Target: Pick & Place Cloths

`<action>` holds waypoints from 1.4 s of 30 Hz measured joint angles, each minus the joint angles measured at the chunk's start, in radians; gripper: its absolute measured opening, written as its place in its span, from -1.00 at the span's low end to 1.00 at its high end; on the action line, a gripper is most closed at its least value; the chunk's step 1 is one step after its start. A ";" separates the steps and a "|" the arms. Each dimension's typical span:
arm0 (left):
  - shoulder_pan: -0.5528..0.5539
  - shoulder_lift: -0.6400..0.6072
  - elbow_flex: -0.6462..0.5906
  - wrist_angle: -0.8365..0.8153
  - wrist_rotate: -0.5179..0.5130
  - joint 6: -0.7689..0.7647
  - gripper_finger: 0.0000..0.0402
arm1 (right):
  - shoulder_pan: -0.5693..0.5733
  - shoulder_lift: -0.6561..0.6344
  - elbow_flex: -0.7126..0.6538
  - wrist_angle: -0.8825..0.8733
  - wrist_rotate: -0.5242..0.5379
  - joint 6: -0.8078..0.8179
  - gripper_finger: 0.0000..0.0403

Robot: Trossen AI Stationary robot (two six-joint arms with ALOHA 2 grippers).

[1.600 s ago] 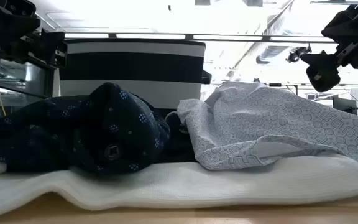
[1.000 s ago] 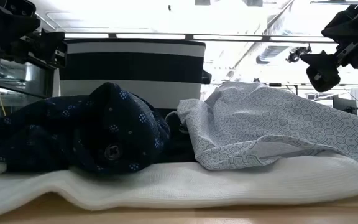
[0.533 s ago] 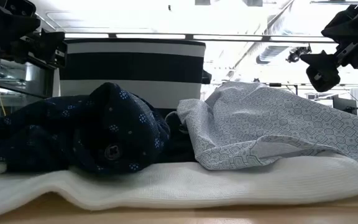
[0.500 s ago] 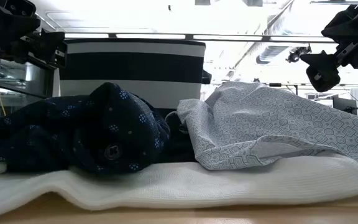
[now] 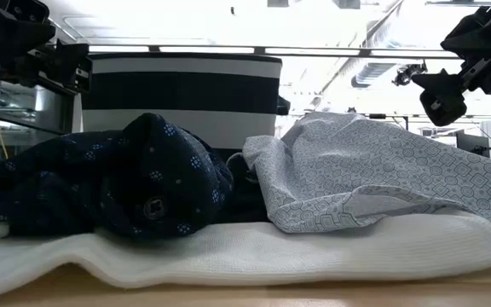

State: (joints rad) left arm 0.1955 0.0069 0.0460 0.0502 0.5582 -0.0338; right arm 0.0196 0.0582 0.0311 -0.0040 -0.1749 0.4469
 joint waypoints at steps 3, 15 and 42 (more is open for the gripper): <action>0.000 0.000 0.000 0.000 0.000 0.000 -0.03 | 0.000 0.000 0.000 0.000 0.000 0.000 0.17; 0.000 0.000 0.000 0.001 -0.045 -0.108 -0.03 | 0.000 0.000 0.000 0.000 0.000 0.000 0.17; 0.000 0.142 0.197 -0.196 -0.135 -0.446 -0.03 | 0.000 0.000 0.000 0.000 0.000 0.000 0.17</action>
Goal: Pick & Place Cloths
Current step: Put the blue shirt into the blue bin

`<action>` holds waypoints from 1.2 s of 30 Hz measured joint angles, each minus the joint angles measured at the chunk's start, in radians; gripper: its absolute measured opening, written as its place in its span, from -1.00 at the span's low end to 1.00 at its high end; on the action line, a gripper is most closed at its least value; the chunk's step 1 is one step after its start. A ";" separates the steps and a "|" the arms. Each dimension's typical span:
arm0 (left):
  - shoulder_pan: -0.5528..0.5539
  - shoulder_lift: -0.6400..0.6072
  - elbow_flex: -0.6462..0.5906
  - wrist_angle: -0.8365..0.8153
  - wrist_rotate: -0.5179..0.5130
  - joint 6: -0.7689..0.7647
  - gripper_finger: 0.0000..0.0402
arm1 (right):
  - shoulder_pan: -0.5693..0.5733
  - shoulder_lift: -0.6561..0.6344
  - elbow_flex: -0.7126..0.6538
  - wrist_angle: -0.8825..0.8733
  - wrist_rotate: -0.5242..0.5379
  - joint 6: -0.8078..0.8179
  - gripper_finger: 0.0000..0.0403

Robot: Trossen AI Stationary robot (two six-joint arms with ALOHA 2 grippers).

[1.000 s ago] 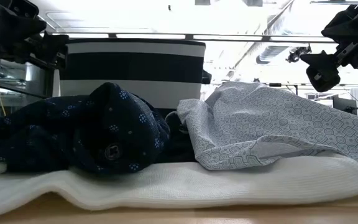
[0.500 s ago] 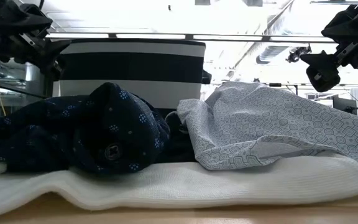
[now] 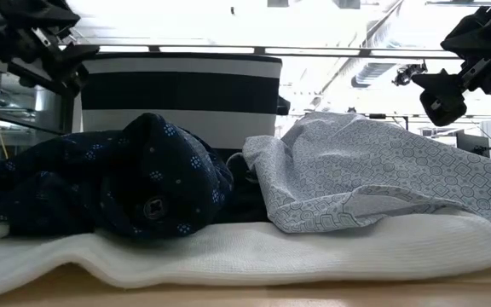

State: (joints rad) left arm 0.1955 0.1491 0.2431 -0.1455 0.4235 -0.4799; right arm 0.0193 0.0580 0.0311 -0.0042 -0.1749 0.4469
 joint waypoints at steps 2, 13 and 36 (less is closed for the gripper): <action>0.000 0.052 0.052 -0.047 0.000 -0.004 -0.03 | 0.000 0.000 0.000 0.000 0.000 0.000 0.17; -0.109 0.359 0.354 -0.287 -0.048 0.085 -0.03 | 0.000 0.000 0.000 0.000 0.000 0.000 0.17; -0.687 0.874 0.499 -0.292 -0.681 0.116 0.63 | 0.000 0.000 0.000 0.000 0.000 0.000 0.17</action>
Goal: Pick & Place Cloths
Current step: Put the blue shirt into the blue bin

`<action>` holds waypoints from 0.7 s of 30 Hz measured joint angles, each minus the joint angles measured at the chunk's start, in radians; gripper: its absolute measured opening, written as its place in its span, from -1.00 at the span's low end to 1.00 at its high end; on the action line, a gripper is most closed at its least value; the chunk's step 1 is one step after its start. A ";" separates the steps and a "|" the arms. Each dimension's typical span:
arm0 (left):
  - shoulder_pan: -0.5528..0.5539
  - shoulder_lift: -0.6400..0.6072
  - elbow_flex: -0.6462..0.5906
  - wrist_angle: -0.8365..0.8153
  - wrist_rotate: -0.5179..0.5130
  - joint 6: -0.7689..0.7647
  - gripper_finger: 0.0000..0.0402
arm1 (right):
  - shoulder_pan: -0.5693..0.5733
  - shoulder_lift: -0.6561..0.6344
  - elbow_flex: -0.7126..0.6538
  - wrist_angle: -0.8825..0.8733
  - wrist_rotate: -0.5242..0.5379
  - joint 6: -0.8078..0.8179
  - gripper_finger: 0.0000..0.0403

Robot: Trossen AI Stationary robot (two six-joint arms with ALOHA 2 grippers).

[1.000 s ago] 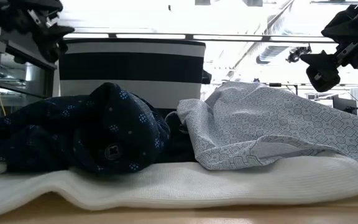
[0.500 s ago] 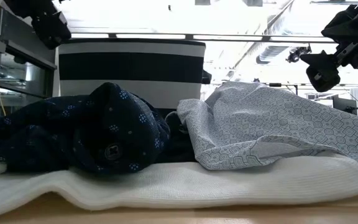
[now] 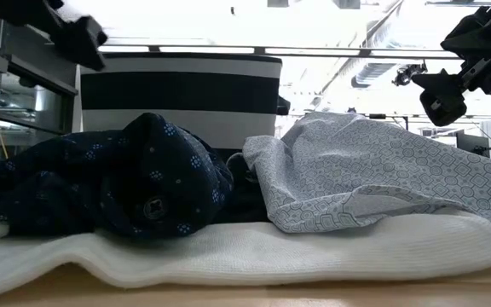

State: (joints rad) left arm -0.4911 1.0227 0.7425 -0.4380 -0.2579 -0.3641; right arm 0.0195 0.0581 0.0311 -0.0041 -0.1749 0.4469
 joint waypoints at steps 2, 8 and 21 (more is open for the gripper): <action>0.000 0.049 0.000 0.025 -0.032 -0.002 0.83 | 0.000 0.000 0.000 0.000 0.000 0.000 0.17; 0.001 0.189 0.000 0.146 -0.093 0.040 0.90 | 0.000 0.000 0.000 0.000 0.000 0.000 0.17; 0.069 0.332 -0.001 0.228 -0.144 0.091 0.87 | 0.000 0.000 0.000 0.000 0.000 0.000 0.17</action>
State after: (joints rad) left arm -0.4221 1.3547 0.7418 -0.2095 -0.4022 -0.2733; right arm 0.0196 0.0578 0.0311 -0.0040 -0.1749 0.4469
